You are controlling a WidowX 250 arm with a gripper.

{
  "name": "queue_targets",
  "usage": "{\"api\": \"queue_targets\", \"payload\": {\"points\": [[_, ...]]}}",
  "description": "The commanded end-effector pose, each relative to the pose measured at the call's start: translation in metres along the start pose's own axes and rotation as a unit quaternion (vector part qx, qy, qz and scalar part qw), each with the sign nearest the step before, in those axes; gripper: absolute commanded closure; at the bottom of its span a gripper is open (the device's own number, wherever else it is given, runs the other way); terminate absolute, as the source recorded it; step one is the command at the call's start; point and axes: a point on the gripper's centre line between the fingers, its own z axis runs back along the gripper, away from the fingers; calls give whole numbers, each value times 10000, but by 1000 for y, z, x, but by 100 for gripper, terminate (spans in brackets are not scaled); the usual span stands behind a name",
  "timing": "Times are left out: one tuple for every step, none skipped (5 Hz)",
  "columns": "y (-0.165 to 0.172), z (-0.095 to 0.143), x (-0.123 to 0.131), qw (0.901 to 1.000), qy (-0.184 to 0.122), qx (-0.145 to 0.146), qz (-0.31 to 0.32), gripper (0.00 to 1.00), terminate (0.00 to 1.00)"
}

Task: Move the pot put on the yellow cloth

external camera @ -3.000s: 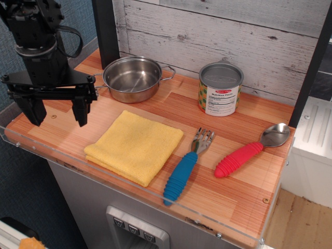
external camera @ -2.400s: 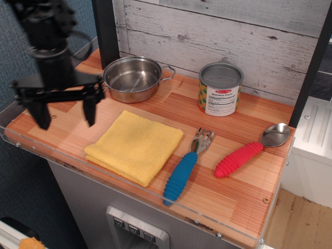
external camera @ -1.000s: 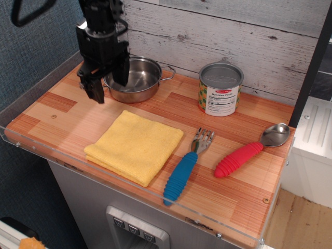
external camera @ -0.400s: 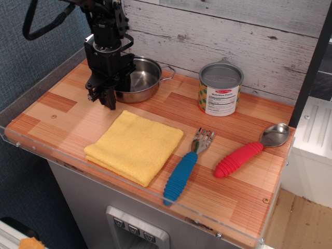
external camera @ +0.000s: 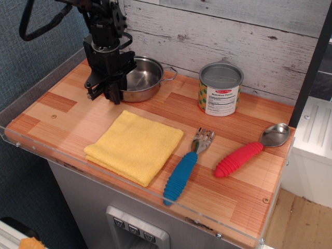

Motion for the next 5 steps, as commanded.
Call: {"api": "queue_targets", "payload": {"points": [[0,45,12,9970,-393,-567,-356,100,0],[3,51,6,9950,-320,-644,-691,100,0],[16,58,-9,9909,-212,-480,-1242,100,0],[29,59,-22,9818,-72,-378,-1860,100,0],[40,56,-35,9722,129,-354,-2313,100,0]]}}
